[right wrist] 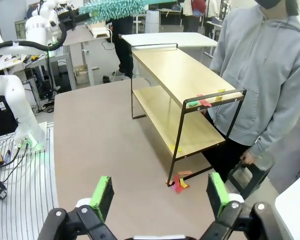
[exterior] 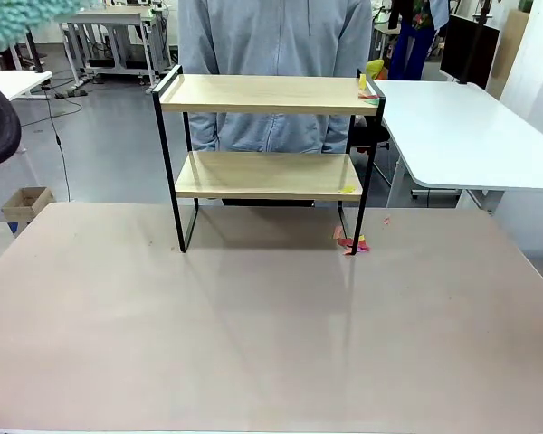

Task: Clean the shelf.
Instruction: Hand the Duster back to the human.

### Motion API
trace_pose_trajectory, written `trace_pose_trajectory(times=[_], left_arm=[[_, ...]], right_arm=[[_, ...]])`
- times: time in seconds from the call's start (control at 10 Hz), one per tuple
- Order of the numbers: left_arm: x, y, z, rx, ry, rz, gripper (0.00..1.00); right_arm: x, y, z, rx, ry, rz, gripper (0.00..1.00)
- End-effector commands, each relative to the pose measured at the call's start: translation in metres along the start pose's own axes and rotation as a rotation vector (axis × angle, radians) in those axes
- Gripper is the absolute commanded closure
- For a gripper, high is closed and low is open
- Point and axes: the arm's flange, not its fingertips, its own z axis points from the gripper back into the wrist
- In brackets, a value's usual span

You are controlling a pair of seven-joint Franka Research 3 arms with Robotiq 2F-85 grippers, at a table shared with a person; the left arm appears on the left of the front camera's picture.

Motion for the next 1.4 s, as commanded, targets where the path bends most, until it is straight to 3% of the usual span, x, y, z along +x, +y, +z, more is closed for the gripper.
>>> trace_pose_trajectory(times=[0.0, 0.2, 0.4, 0.6, 0.8, 1.2, 1.3], left_arm=[[-0.039, 0.001, 0.013, 0.054, -0.01, 0.044, 0.83], [-0.066, 0.021, 0.013, 0.1, 0.007, 0.081, 0.83], [-0.118, 0.034, 0.017, 0.173, 0.028, 0.12, 0.83], [-0.175, 0.026, 0.018, 0.228, 0.062, 0.139, 0.83], [-0.208, 0.002, 0.021, 0.235, 0.115, 0.103, 0.83], [-0.23, -0.02, 0.018, 0.22, 0.172, 0.107, 0.83], [-0.163, 0.074, -0.01, 0.201, 0.2, 0.122, 0.83]], right_arm=[[0.004, -0.002, 0.001, 0.001, -0.014, 0.002, 0.0], [0.004, -0.002, 0.001, 0.001, -0.014, 0.002, 0.0], [0.004, -0.002, 0.001, 0.001, -0.014, 0.002, 0.0], [0.004, -0.002, 0.001, 0.001, -0.014, 0.002, 0.0], [0.004, -0.002, 0.001, 0.001, -0.014, 0.002, 0.0], [0.004, -0.002, 0.001, 0.001, -0.014, 0.002, 0.0], [0.004, -0.002, 0.001, 0.001, -0.014, 0.002, 0.0]])
